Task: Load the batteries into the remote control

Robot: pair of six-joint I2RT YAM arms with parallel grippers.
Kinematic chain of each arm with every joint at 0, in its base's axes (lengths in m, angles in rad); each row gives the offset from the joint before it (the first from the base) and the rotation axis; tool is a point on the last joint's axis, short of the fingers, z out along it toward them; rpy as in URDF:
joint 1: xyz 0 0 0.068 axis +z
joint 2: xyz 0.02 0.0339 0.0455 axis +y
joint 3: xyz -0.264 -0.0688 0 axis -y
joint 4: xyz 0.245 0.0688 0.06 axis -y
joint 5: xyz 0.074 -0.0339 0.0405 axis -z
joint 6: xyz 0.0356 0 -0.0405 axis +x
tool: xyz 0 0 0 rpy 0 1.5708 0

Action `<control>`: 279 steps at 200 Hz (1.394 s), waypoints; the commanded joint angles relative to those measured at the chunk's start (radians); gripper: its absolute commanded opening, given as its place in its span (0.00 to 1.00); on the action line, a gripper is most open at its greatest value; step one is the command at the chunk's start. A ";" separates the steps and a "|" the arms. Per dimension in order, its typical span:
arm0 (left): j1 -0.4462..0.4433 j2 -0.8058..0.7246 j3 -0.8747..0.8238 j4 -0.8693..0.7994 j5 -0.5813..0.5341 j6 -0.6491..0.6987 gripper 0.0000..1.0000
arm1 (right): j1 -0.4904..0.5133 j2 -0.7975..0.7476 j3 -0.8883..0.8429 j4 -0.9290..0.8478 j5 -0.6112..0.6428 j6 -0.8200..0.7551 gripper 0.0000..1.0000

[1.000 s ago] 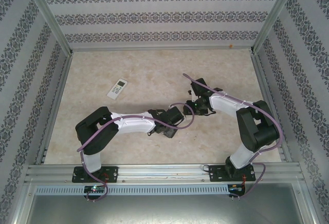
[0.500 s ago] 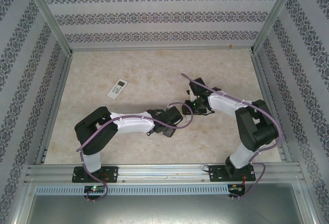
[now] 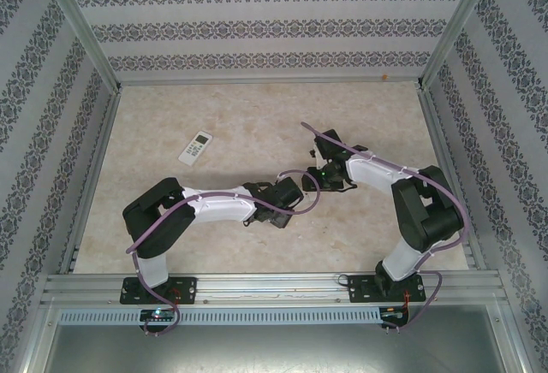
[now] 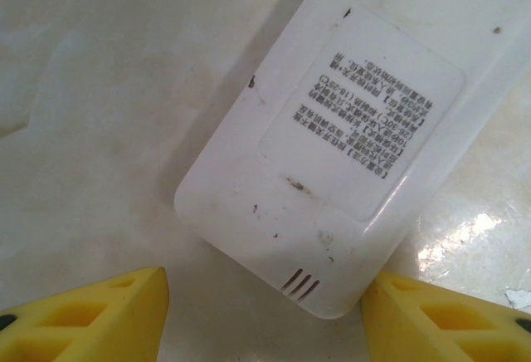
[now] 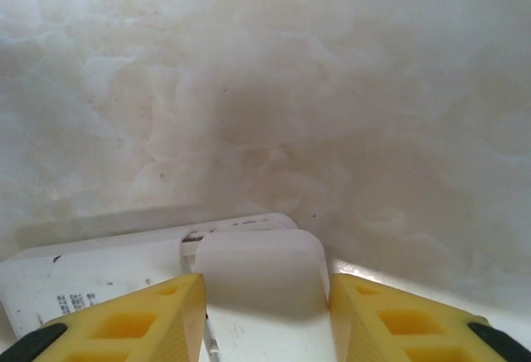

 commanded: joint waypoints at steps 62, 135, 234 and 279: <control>0.041 -0.005 -0.039 -0.058 -0.073 -0.011 0.62 | -0.029 -0.094 -0.056 -0.021 0.021 0.001 0.43; 0.045 -0.002 -0.033 -0.063 -0.074 -0.005 0.62 | -0.028 0.004 -0.046 0.017 0.005 -0.010 0.41; 0.048 -0.005 -0.041 -0.053 -0.073 0.003 0.62 | 0.007 0.093 -0.019 0.012 0.028 -0.003 0.31; 0.050 -0.008 -0.056 -0.016 -0.034 0.003 0.62 | 0.056 0.065 -0.064 0.046 -0.059 0.087 0.27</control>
